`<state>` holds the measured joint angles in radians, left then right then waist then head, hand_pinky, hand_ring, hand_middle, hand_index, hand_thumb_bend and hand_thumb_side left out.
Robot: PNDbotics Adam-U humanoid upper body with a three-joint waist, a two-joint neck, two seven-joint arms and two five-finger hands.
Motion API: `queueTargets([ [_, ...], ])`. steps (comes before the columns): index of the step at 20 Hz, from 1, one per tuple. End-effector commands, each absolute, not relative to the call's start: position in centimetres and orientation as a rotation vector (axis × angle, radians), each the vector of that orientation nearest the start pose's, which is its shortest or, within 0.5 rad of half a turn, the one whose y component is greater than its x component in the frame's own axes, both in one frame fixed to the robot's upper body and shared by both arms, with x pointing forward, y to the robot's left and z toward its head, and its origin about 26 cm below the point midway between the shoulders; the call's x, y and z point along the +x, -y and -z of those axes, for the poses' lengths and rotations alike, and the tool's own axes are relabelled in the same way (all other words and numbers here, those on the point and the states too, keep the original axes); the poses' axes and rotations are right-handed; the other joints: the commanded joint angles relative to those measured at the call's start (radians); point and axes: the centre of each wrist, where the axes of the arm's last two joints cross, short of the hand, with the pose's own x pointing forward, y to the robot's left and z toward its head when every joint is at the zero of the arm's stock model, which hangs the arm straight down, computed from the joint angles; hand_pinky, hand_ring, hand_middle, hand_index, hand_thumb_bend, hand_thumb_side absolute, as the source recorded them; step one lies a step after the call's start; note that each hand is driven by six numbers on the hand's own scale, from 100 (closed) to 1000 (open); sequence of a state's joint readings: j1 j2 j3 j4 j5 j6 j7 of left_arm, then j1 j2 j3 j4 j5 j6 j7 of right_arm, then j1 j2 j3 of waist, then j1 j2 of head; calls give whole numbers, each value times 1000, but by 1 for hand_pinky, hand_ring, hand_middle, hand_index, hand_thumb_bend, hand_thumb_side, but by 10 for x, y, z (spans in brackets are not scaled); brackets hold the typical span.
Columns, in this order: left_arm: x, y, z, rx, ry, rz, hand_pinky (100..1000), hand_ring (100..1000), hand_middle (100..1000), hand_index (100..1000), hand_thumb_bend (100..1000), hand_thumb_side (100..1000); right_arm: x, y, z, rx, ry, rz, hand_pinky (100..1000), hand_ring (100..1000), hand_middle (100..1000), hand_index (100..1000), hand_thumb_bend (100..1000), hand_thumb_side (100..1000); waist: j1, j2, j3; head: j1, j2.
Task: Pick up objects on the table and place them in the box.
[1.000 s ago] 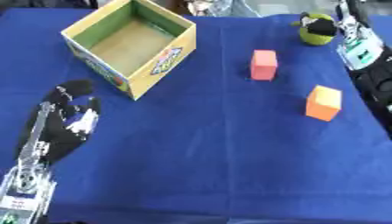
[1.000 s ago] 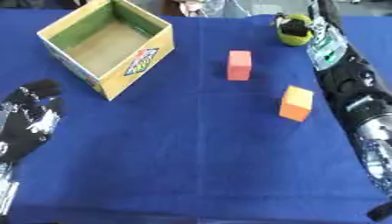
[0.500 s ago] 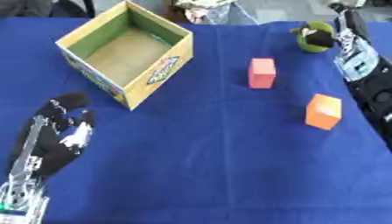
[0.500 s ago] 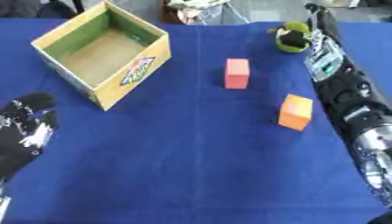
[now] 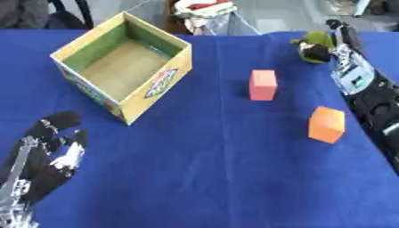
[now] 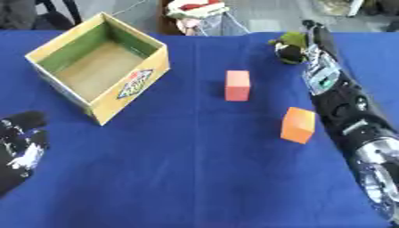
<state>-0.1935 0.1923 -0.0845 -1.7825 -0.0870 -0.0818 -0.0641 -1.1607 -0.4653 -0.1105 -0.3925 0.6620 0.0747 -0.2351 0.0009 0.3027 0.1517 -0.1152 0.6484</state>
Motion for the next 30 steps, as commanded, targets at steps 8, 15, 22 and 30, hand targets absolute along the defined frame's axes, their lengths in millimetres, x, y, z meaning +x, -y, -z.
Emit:
queueTargets([
  [8,312,-237,-112,64,2052,433,542,801,744,802,229,337,503,363,-186,-1092,1330,-411,895,953,840,886,162,266,3,-8,7,5,-7],
  [15,312,-236,-112,61,2053,436,543,801,744,802,225,338,503,363,-184,-1125,1296,-414,804,837,643,713,100,100,3,-8,2,7,2],
  [22,312,-236,-111,60,2050,433,544,801,744,802,221,339,506,351,-203,-1246,1442,-316,686,701,417,466,100,100,1,-17,-4,9,11],
  [30,311,-236,-109,57,2044,432,544,801,744,802,219,340,508,312,-257,-1232,1687,-467,686,688,398,448,100,100,0,-29,-14,11,21],
])
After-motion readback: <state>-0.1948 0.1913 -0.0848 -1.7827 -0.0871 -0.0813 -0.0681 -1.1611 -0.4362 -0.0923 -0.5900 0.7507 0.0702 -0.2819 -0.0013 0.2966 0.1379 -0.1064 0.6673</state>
